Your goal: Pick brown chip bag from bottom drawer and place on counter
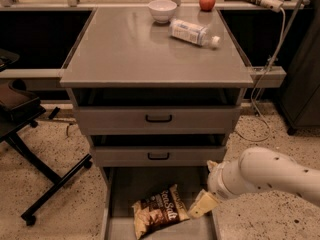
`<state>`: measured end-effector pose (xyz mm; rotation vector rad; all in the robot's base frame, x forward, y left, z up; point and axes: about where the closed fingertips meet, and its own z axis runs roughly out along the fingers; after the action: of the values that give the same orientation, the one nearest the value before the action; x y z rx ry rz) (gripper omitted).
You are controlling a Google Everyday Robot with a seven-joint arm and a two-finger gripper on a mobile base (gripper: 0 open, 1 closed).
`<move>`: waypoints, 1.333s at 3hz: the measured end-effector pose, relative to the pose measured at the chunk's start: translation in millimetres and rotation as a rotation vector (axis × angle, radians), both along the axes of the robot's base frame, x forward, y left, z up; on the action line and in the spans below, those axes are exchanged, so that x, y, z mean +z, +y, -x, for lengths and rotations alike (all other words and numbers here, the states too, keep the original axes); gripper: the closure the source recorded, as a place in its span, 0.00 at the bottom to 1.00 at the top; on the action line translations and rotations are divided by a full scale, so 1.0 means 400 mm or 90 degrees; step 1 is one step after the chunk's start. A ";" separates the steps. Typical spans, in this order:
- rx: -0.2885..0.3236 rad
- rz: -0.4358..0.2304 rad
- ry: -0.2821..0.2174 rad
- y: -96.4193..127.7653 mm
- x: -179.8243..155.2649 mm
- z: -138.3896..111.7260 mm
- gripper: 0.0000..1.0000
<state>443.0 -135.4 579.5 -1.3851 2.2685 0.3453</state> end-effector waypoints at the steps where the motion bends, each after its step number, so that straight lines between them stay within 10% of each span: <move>1: -0.002 -0.023 -0.034 0.022 -0.134 -0.047 0.00; 4: 0.059 -0.136 -0.033 0.119 -0.402 -0.111 0.00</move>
Offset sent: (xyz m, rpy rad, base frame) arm 0.0563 0.0349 -0.1586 0.1905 -0.1361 0.0397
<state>487.6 -87.6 418.7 -1.3743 2.0623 0.5579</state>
